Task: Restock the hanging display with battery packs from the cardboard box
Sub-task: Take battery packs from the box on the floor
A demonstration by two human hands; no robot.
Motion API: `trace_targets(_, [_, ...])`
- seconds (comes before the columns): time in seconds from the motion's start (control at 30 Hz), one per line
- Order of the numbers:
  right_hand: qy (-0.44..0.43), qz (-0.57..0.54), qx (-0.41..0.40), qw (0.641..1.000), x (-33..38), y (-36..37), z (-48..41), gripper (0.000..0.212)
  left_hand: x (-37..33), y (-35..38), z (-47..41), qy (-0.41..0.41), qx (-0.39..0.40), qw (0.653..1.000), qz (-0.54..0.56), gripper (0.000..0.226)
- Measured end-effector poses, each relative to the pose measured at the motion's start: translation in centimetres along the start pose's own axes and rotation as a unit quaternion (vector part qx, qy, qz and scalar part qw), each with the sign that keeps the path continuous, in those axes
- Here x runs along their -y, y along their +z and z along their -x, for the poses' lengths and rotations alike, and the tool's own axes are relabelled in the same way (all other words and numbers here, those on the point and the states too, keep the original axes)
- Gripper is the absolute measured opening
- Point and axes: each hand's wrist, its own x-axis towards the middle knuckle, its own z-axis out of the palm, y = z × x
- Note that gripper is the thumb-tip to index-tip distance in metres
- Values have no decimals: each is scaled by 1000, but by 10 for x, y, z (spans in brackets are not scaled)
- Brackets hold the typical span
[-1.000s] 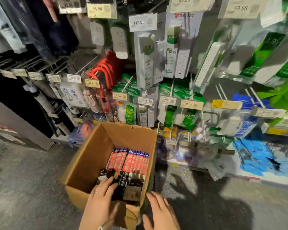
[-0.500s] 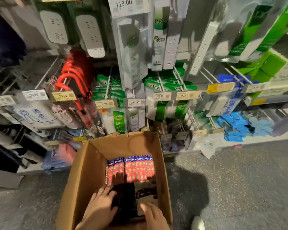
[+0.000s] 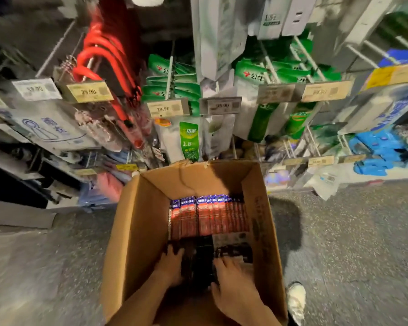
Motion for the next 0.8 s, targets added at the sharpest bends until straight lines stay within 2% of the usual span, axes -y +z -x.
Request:
trace_targets(0.1, [15, 14, 49, 999, -7, 12, -19, 49, -6, 4, -7, -10, -44, 999, 24, 81])
trace_targets(0.3, [6, 25, 80, 996, -5, 24, -47, 40, 3, 6, -12, -48, -105, 988, 101, 66])
trace_targets(0.43, [-1, -23, 101, 995, 3, 25, -62, 27, 11, 0, -3, -84, -130, 980, 122, 57])
trace_targets(0.53, [20, -105, 132, 985, 4, 26, -68, 27, 16, -13, 20, -60, -149, 978, 129, 43])
trace_targets(0.63, [50, -229, 129, 964, 2, 20, -69, 42, 26, -29, 52, -1, -186, 961, 203, 45])
trace_targets(0.7, [64, -337, 138, 929, 0, 11, -67, 51, 32, -37, 72, 37, -189, 943, 272, 47])
trace_targets(0.8, [70, -480, 132, 865, 2, -1, -64, 42, 32, -44, 84, 92, -152, 902, 393, 54])
